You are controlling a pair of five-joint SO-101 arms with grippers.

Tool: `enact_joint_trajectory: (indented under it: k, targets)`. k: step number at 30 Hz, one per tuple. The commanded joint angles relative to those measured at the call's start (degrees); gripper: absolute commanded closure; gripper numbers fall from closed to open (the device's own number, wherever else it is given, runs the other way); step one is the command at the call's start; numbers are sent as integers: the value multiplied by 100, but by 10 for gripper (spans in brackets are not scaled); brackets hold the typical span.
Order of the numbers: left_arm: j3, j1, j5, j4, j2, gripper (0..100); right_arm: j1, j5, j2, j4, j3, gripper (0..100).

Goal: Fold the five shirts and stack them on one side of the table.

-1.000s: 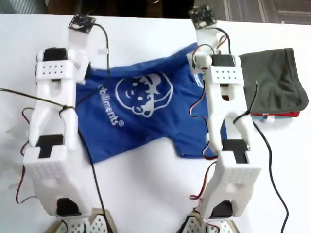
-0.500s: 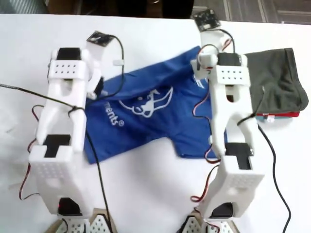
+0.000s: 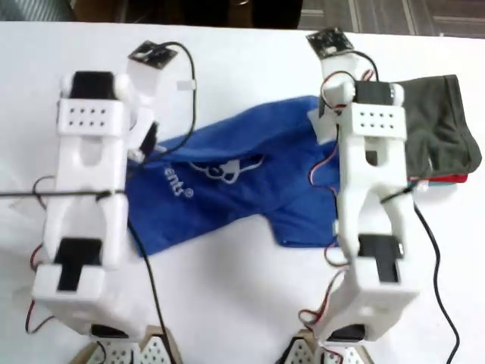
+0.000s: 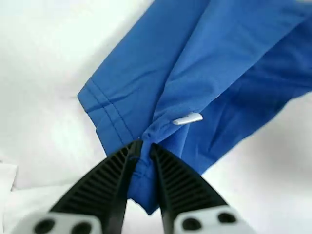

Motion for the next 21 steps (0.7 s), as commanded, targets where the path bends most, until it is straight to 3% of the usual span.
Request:
enact_joint_trajectory:
  k: [1,11,21]
  targets:
    - [690,35,0,-18,-668,975,40,53,-1103,48,501,978]
    - [3327,53,-9,-1248,-2022,975,57,70,-3231,-1385,3754,978]
    - [4822,79,18,-2224,-2286,975,593,431,-3530,-1596,4563,978]
